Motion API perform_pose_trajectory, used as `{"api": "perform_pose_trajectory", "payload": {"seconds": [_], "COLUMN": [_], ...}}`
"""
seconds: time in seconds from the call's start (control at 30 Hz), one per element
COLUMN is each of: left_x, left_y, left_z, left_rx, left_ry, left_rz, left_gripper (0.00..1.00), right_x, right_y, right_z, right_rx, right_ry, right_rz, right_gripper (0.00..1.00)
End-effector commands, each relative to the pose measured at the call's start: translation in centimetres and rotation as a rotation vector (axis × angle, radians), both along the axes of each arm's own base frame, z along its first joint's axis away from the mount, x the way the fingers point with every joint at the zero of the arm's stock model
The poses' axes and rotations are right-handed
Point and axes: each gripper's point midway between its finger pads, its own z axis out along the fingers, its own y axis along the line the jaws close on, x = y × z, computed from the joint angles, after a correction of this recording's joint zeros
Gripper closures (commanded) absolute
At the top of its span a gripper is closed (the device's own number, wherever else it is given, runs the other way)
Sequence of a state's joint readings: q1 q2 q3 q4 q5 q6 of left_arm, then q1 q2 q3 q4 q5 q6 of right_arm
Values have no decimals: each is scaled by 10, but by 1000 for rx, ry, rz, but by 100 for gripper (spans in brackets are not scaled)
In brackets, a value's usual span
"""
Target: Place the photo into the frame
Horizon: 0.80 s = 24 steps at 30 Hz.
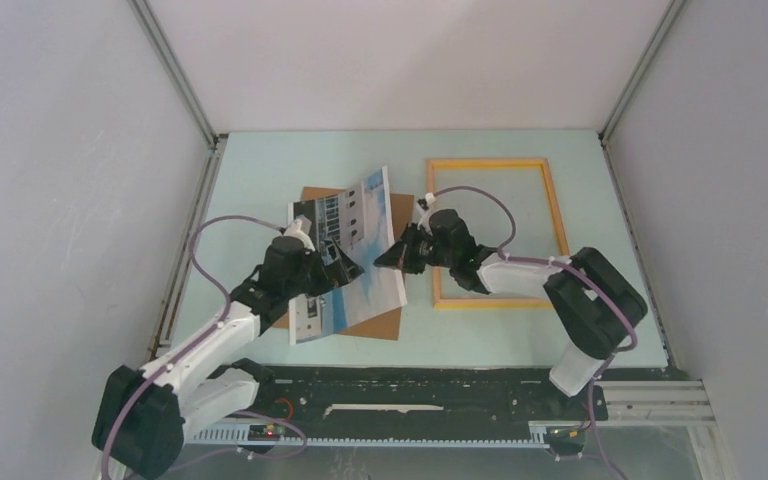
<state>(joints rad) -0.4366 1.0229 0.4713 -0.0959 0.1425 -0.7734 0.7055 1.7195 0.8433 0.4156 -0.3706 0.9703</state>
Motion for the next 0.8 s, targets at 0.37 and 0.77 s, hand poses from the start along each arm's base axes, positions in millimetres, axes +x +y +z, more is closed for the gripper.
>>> {"api": "perform_pose_trajectory", "payload": {"seconds": [0.37,0.77], "left_x": [20,45], "left_y": [10,-30], "left_z": [151,176], "left_rx": [20,-110], "left_ry": [-245,-226], "left_rz": [16,-64], "left_gripper": [0,0], "right_x": [-9,-35], "right_y": [-116,-304], "right_z": [136,202], "right_rx": [72,-247], "right_ry": [-188,-321], "right_rz": [39,-358], "right_gripper": [100,100]}}
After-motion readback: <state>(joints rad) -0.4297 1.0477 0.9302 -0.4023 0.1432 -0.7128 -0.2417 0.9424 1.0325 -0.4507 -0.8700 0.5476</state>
